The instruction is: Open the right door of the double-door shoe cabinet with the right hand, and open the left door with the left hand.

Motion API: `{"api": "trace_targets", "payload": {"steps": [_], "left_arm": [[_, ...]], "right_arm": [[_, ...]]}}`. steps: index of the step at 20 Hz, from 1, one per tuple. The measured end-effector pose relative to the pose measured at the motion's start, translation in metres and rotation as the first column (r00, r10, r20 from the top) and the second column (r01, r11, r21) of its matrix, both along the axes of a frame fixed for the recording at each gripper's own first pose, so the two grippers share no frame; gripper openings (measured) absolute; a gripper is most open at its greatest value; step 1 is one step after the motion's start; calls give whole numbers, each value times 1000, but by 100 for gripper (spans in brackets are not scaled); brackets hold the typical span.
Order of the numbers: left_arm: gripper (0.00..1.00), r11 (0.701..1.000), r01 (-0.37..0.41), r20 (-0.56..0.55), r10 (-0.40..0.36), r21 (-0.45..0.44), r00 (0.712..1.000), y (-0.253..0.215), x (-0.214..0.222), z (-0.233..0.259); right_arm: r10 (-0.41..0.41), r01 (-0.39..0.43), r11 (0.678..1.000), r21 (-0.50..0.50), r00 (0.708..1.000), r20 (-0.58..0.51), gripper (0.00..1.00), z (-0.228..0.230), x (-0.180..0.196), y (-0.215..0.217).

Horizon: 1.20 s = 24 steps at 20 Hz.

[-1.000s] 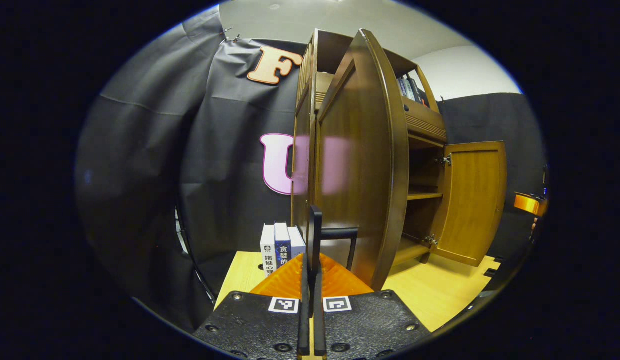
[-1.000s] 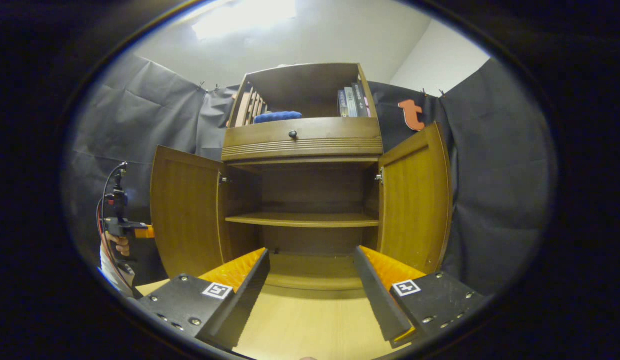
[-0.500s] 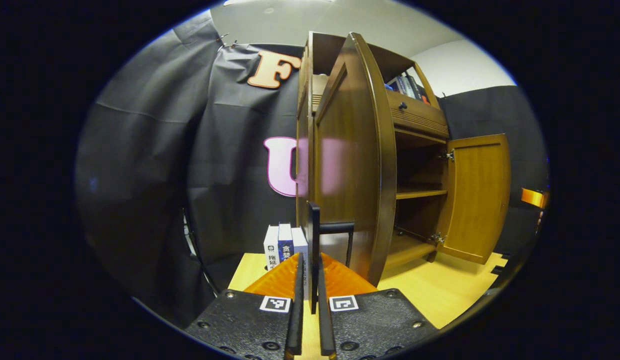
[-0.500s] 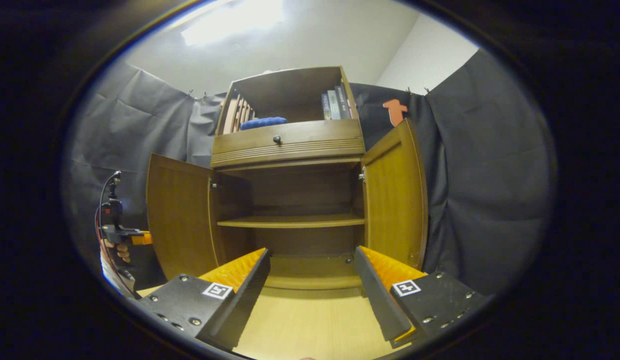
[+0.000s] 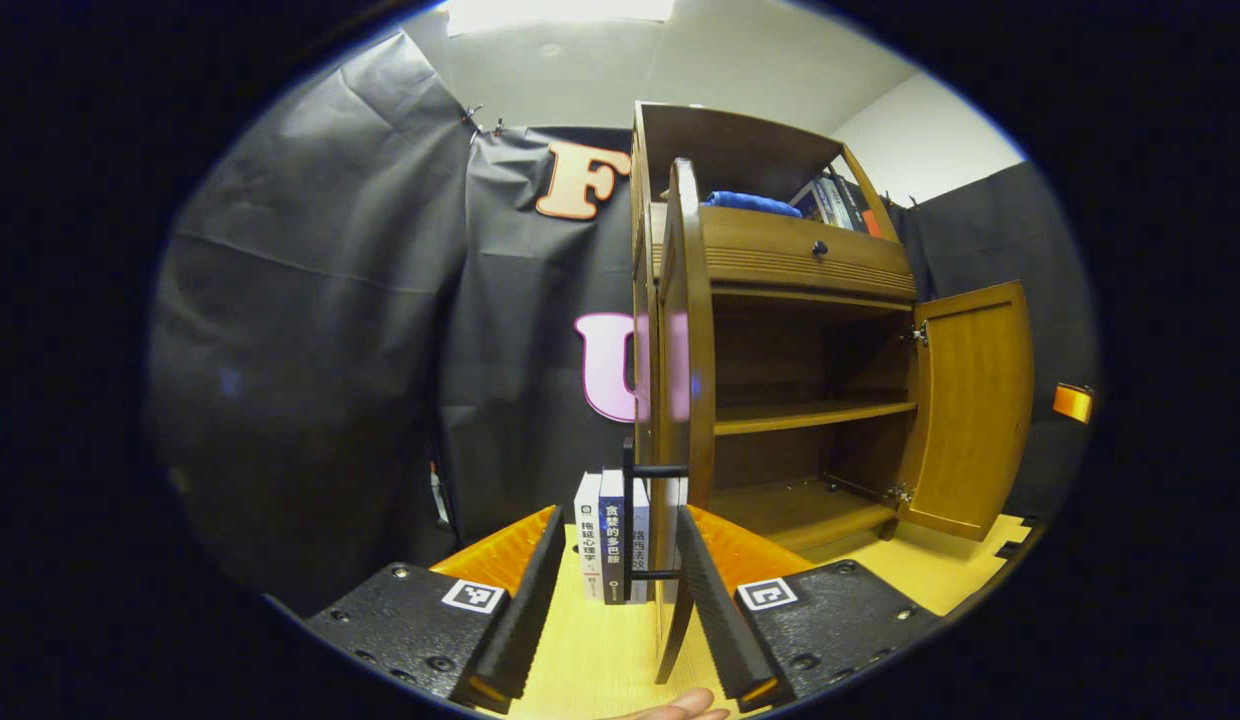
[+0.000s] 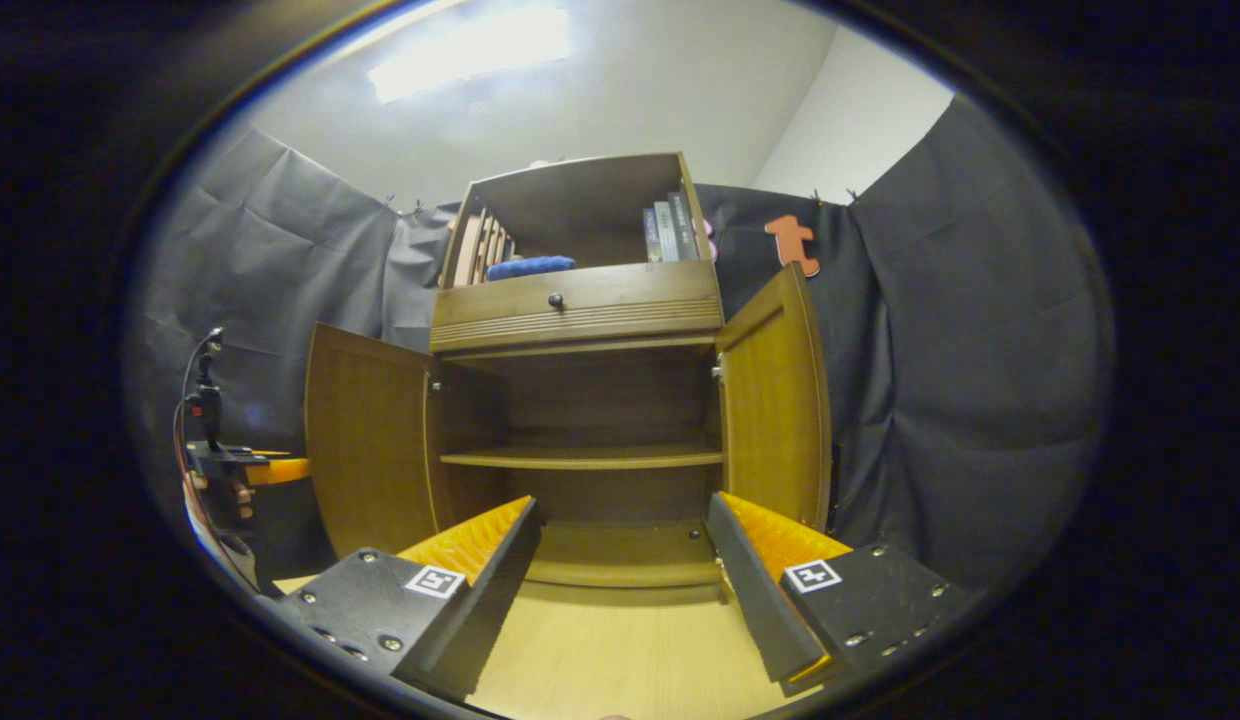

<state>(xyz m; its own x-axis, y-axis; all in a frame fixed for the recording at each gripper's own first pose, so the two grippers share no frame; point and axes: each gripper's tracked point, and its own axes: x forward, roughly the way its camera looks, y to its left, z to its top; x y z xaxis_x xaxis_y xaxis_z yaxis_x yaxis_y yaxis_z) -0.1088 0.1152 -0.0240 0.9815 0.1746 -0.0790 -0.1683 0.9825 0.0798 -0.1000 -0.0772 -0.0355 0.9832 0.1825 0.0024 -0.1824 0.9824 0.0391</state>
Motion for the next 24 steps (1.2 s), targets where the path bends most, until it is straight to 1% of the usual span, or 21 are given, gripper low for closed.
{"api": "trace_targets", "payload": {"steps": [1, 3, 5, 7, 8, 9, 10, 11, 12, 13, 14, 16, 17, 18, 19, 20, 22, 24], "left_arm": [[75, 999, -41, 27, 41, 8, 999, 1, -6, 10], [77, 997, -79, 83, 78, 13, 993, -15, -21, 21], [80, 999, -26, 132, 22, 33, 991, -46, -21, 36], [92, 998, 38, 131, -45, 56, 990, -84, -16, 37], [89, 996, 55, 143, -63, 65, 988, -99, -13, 41], [96, 995, 67, 153, -77, 69, 985, -111, -6, 43], [97, 994, 79, 154, -90, 73, 984, -124, -2, 42], [99, 994, 88, 156, -98, 69, 983, -136, 2, 40], [99, 994, 95, 155, -104, 60, 982, -147, 8, 38], [99, 992, 114, 153, -120, 51, 981, -159, 13, 35], [99, 991, 130, 148, -133, 34, 980, -172, 20, 32], [99, 989, 149, 142, -147, 3, 979, -190, 34, 29], [99, 988, 156, 144, -153, -7, 978, -205, 41, 35], [99, 985, 172, 146, -169, -9, 975, -217, 49, 35], [99, 982, 189, 143, -185, -11, 972, -229, 56, 33], [97, 978, 208, 138, -204, -9, 969, -240, 63, 31], [99, 973, 230, 144, -228, -3, 963, -257, 76, 29], [99, 970, 243, 126, -240, -13, 963, -271, 86, 16]], "right_arm": [[5, -5, 1000, 0, 1000, 0, 100, 0, -1, 1], [12, -12, 1000, 0, 1000, -3, 100, 2, 0, 2], [11, -11, 1000, 0, 1000, -3, 100, 5, 2, 3], [17, -17, 1000, 7, 1000, -1, 100, 8, 4, 6], [21, -20, 1000, 9, 1000, -1, 100, 10, 5, 8], [20, -20, 1000, 10, 1000, 2, 100, 11, 7, 10], [21, -21, 1000, 10, 1000, 8, 100, 14, 8, 11], [22, -22, 1000, 10, 1000, 14, 97, 16, 9, 12], [21, -21, 1000, 10, 1000, 20, 100, 18, 10, 12], [20, -20, 1000, 6, 1000, 24, 100, 19, 11, 12], [18, -18, 1000, 2, 1000, 24, 97, 19, 14, 12], [8, -8, 1000, 2, 1000, 24, 97, 20, 19, 10], [-9, 9, 1000, 14, 1000, 19, 97, 22, 24, 6], [-16, 15, 1000, 26, 1000, 11, 100, 22, 27, 6], [-8, 8, 1000, 29, 1000, 6, 97, 24, 29, 11], [-9, 9, 1000, 27, 1000, 11, 100, 26, 31, 11], [-31, 31, 999, 9, 999, 26, 100, 33, 39, 8], [-45, 46, 999, -24, 998, 39, 100, 34, 45, 9]]}}
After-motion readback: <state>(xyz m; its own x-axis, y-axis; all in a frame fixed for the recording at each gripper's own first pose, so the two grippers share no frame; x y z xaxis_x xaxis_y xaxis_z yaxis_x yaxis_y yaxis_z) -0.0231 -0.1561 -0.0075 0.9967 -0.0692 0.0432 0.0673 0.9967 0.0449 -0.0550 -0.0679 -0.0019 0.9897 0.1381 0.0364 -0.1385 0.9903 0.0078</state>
